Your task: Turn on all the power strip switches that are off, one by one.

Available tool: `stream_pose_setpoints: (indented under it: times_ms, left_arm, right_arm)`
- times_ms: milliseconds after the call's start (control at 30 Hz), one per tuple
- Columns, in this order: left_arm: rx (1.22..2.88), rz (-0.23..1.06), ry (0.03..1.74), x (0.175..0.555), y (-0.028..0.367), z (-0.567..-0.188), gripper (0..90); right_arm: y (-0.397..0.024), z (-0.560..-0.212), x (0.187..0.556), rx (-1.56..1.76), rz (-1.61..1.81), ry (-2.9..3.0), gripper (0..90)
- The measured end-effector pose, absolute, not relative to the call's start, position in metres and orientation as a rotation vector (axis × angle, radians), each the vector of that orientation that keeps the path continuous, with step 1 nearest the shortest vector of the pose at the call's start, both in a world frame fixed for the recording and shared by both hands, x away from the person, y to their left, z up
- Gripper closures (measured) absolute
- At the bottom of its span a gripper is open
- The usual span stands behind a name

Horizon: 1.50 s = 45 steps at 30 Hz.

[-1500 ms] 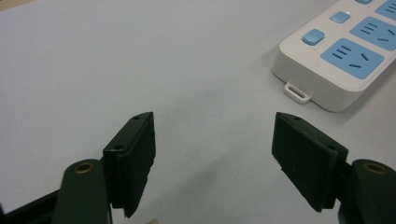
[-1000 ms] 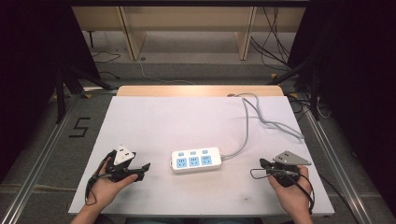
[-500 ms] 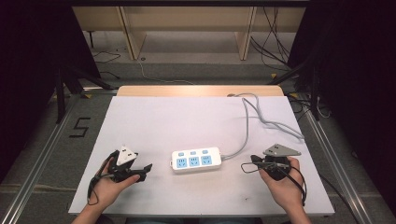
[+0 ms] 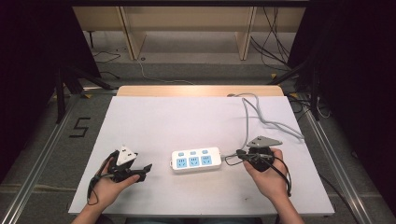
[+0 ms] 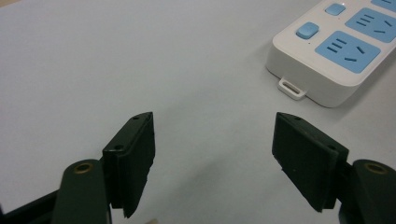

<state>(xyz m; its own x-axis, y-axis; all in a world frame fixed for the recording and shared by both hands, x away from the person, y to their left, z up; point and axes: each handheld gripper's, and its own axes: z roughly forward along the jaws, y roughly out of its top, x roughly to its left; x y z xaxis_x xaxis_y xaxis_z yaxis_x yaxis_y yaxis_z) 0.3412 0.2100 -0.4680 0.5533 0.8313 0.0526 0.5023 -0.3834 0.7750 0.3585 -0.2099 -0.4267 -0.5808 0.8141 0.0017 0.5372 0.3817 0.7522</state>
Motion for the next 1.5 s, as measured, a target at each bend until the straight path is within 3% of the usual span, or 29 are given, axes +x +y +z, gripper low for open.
stream_pose_setpoints:
  times_ms: [1500]
  left_arm:
    - [2.061, 0.572, 1.071, 0.347, 0.206, -0.469, 29.9]
  right_arm:
    - [-0.169, -0.427, 0.388, 1.156, 1.022, 2.382, 90.0]
